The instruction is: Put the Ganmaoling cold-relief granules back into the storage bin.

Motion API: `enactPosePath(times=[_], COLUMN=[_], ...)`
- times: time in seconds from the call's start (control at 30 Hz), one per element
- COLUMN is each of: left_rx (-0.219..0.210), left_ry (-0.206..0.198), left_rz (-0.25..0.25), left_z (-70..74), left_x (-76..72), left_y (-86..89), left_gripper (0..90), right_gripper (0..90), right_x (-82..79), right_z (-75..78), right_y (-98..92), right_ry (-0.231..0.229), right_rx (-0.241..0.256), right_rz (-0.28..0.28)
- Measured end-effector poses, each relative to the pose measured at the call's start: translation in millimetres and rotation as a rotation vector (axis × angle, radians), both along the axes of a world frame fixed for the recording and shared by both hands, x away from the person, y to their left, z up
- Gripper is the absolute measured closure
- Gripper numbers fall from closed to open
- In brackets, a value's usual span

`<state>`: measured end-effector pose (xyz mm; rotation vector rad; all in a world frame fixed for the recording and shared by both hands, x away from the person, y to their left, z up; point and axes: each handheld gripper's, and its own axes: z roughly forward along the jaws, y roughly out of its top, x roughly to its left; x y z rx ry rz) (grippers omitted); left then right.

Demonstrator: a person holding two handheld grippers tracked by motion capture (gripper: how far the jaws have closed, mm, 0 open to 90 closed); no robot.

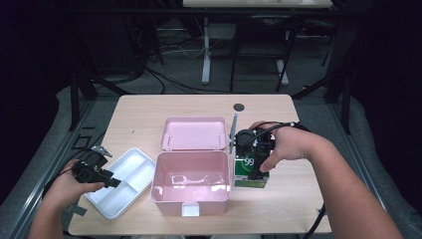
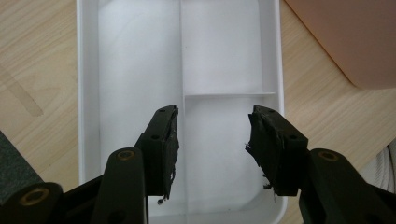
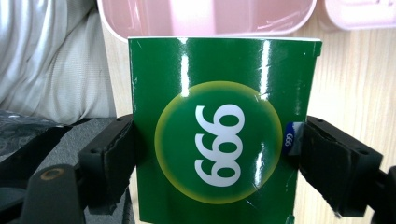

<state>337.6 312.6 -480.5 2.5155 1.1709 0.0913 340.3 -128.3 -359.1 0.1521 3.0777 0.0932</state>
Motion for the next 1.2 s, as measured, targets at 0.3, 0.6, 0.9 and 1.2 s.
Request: enactPosePath(times=[0.3,0.6,0.9,1.2], left_rx=[-0.002,0.001,-0.003,-0.001], left_ry=[0.001,0.004,0.000,0.000], left_rz=[-0.001,-0.009,-0.003,-0.007], left_z=[0.8,0.0,1.0,1.2], left_x=[-0.3,-0.1,-0.2,-0.1], left_y=[0.1,-1.5,0.9,-0.2], left_gripper=[51.6,51.4,51.5,51.5], right_gripper=[17.2,17.2,17.2,17.2], right_x=[-2.2,-0.9,-0.1,3.3], right_z=[6.9,9.7,6.6,1.4], right_y=[19.2,58.2,90.5,96.6], right_ry=[0.010,0.016,0.022,0.028], right_rx=[0.015,0.022,0.033,0.042], right_rz=[0.020,0.039,0.084,0.074])
